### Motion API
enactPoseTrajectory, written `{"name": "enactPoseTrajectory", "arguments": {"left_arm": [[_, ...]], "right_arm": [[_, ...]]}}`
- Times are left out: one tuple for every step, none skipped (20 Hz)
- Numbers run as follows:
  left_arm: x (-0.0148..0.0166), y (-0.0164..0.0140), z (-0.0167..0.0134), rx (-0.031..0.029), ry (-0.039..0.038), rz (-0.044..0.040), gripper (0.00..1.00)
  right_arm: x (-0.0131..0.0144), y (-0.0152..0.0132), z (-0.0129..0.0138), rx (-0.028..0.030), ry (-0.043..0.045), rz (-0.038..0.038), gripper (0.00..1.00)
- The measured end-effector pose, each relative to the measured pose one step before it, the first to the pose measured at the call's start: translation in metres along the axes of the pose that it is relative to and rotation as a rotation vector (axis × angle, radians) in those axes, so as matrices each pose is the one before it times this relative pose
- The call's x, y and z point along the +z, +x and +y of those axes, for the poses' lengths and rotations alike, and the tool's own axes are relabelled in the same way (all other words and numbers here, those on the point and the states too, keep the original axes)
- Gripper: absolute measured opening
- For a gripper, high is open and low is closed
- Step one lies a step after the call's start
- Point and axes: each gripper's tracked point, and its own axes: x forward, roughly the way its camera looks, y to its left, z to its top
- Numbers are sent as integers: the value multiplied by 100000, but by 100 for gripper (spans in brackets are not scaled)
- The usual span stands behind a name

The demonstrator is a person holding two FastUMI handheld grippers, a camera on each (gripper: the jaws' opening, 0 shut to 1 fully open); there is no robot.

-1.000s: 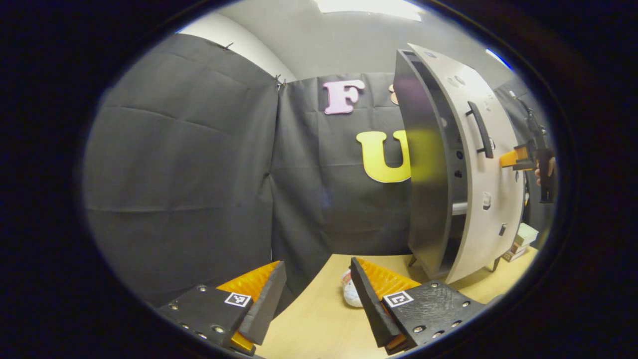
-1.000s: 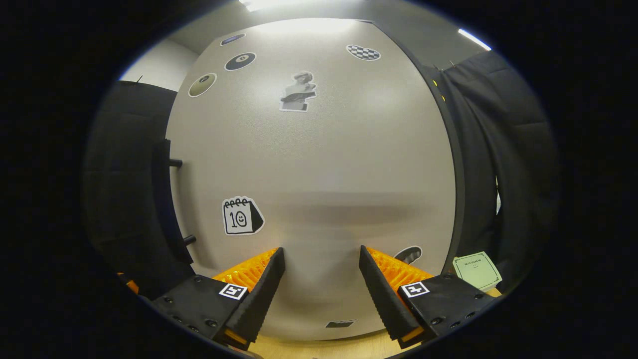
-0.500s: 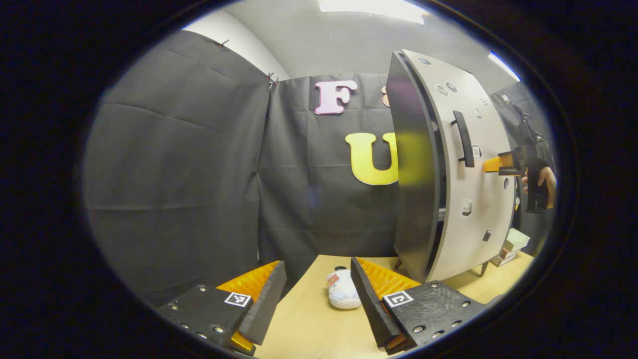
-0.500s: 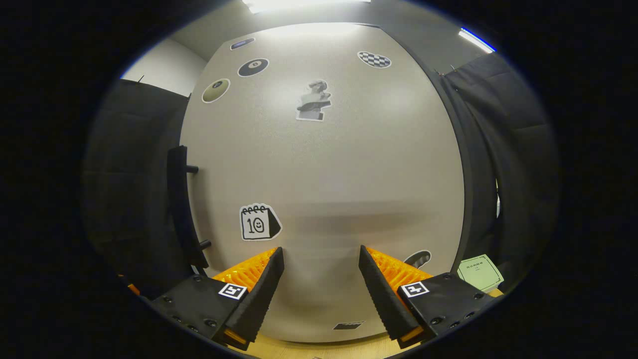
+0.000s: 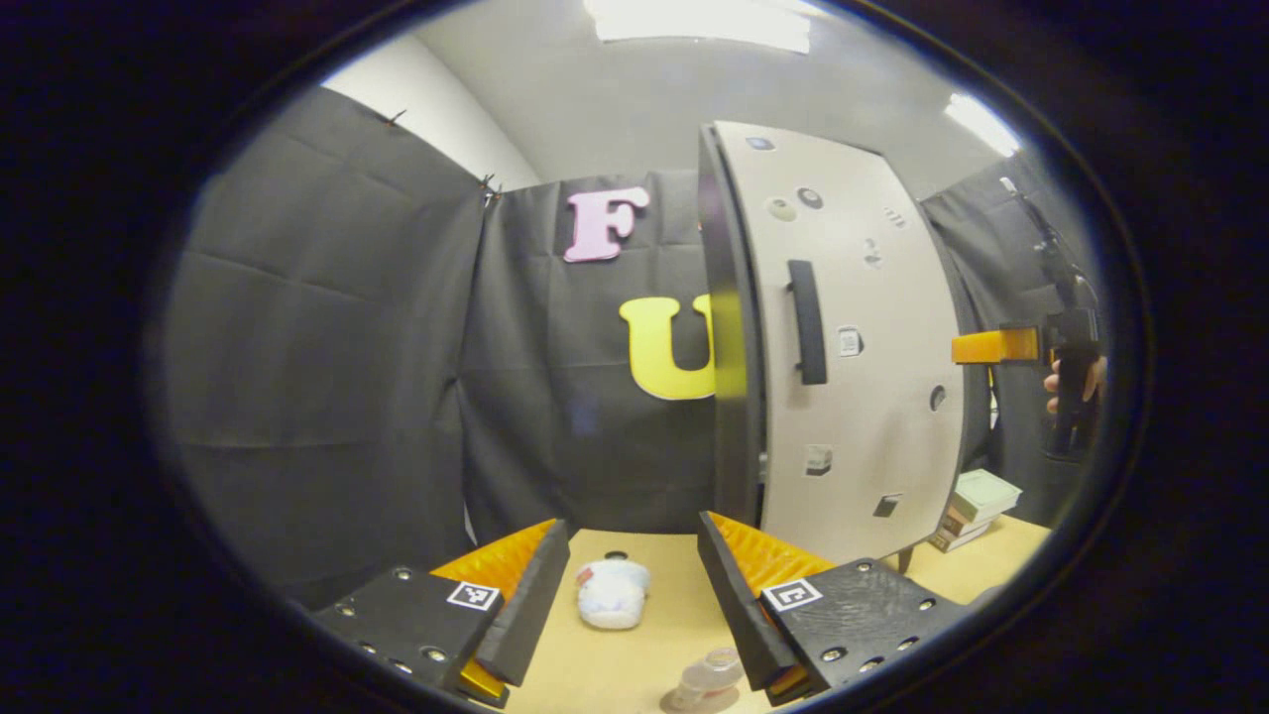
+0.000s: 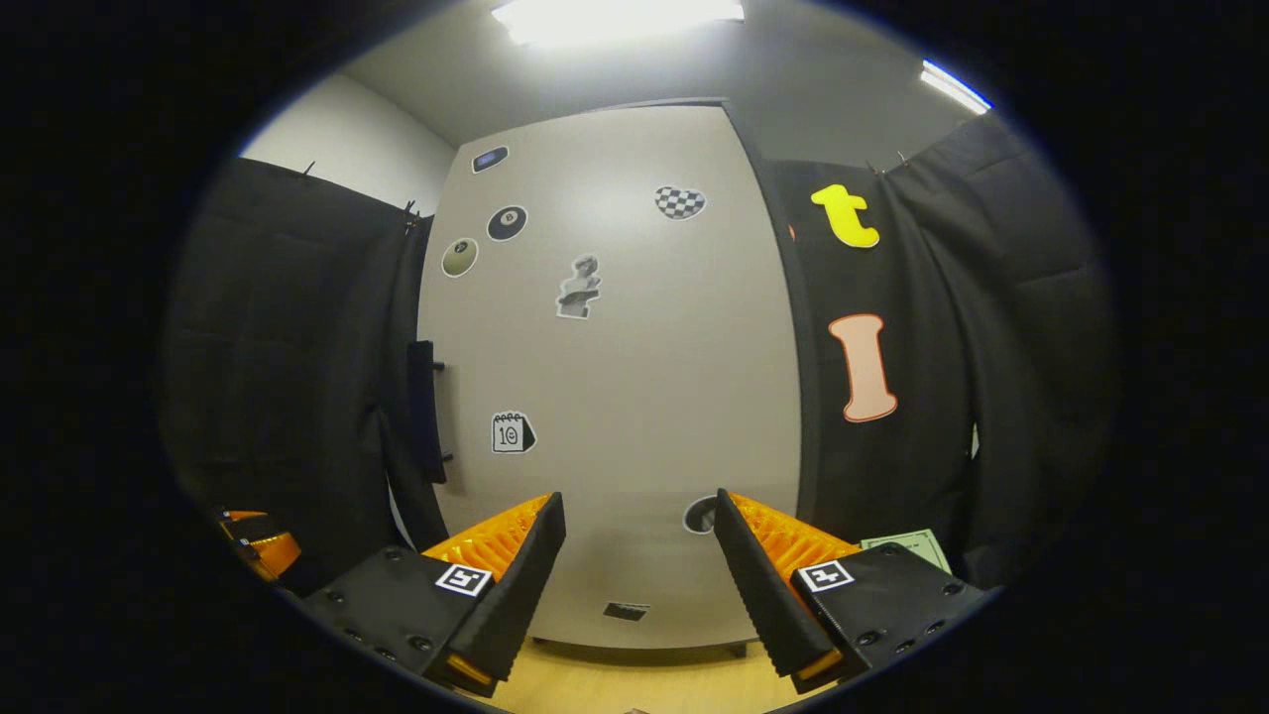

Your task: Open the cabinet door with the right hand, grasp the bottle in the cabinet with the left hand and place it on the coaster, then close the cabinet door with the right hand.

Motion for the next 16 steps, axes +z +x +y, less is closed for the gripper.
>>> {"name": "enactPoseTrajectory", "arguments": {"left_arm": [[405,-205,-1524,-1611,-776,-175,79],[255,-321,-1481,-1601,-1033,300,79],[371,-64,-1432,-1124,-1003,132,79],[278,-96,-1304,-791,-532,162,79],[311,-259,-1193,-411,83,82,79],[312,-601,-1147,-27,453,65,79],[315,-269,-1022,4,483,51,78],[175,-203,-777,240,706,-106,78],[407,-365,-782,676,1046,-17,78],[331,-547,-606,772,731,-293,79],[347,-309,-542,135,157,-315,79],[160,-425,-548,-6,-23,16,79],[81,-86,-446,-119,131,413,81],[-28,-229,-185,-1,664,389,81],[110,-183,-74,110,707,77,81],[25,-50,49,-273,642,-232,79]], "right_arm": [[204,-1389,-1309,-637,-1094,-388,96],[57,-1318,-1284,-601,-840,-234,96],[12,-1372,-1256,-505,-803,-247,96],[-40,-1274,-1371,-793,-802,-408,96],[-92,-1213,-1349,-908,-816,-321,96],[-267,-1070,-1388,-886,-567,-124,96],[-255,-1081,-1349,-713,-246,14,96],[-410,-1046,-1311,-520,88,-71,96],[-317,-925,-1206,-913,350,-3,96],[-513,-822,-1158,-636,309,175,96],[-500,-894,-1020,-1046,-69,-46,96],[-411,-625,-1084,-2038,-499,-470,96],[-467,-627,-923,-1984,-318,-93,96],[-492,-591,-487,-1072,28,598,96],[-314,-565,-100,18,-74,634,96],[-226,-319,-170,-301,-418,181,96]]}}
